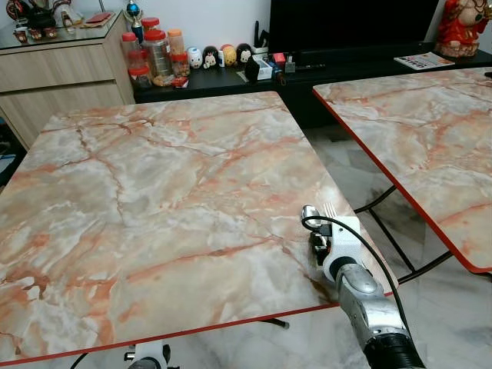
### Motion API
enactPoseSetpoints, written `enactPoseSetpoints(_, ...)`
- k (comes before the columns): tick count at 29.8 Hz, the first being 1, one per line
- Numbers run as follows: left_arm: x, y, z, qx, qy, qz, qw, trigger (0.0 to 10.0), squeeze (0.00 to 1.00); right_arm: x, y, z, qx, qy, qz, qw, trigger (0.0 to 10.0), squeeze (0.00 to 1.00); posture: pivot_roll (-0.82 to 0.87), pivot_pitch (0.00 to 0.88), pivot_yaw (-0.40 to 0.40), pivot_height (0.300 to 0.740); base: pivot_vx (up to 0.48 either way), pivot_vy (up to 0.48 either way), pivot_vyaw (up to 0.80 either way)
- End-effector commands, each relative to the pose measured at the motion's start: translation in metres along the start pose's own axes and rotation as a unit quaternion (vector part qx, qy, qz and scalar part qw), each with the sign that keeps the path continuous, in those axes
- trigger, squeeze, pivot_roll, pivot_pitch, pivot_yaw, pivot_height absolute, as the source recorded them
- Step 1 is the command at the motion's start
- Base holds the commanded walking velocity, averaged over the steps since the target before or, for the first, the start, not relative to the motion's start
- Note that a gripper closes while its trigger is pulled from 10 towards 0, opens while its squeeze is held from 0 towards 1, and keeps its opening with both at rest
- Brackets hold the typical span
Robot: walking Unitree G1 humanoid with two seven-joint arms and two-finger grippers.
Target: Setting the table
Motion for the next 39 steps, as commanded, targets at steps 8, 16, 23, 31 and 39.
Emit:
enactPoseSetpoints(8, 0.001, 0.000, -0.001, 0.006, 0.002, 0.003, 1.000, 10.0, 0.00, 0.003, -0.003, 0.002, 0.000, 0.002, 0.004, 1.000, 0.0, 0.00, -0.05, 0.000, 0.014, 0.740, 0.000, 0.000, 0.00)
enactPoseSetpoints(16, 0.001, 0.000, -0.001, 0.007, 0.000, 0.002, 1.000, 10.0, 0.00, 0.004, -0.003, 0.001, -0.001, 0.003, 0.005, 1.000, 0.0, 0.00, -0.05, 0.000, 0.016, 0.740, 0.000, 0.000, 0.00)
enactPoseSetpoints(23, 0.001, 0.000, -0.001, 0.006, 0.000, 0.004, 1.000, 10.0, 0.00, 0.010, -0.004, 0.004, -0.010, -0.003, 0.013, 1.000, 0.0, 0.00, -0.05, 0.000, 0.015, 0.740, 0.000, 0.000, 0.00)
enactPoseSetpoints(31, 0.002, 0.000, -0.001, 0.005, -0.001, 0.008, 1.000, 10.0, 0.00, 0.021, -0.001, 0.030, -0.083, -0.015, 0.040, 0.996, 1.0, 0.00, -0.05, 0.000, 0.013, 0.740, 0.000, 0.000, 0.00)
enactPoseSetpoints(39, 0.005, 0.000, 0.000, 0.000, -0.003, 0.015, 1.000, 10.0, 0.00, 0.012, 0.011, 0.073, -0.211, -0.027, 0.008, 0.977, 10.0, 0.00, -0.06, 0.000, 0.016, 0.740, 0.000, 0.000, 0.00)
Point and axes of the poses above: a point about 5 cm out from each wrist's last joint towards the gripper, its own y axis pointing back from the gripper into the wrist, its own z axis along the axis of the wrist's last joint, x = y × z, the point moved 4 cm from there along -y, pointing out of the wrist towards the gripper, and after that the axes turned 10 degrees about y, right-handed, at the moved point
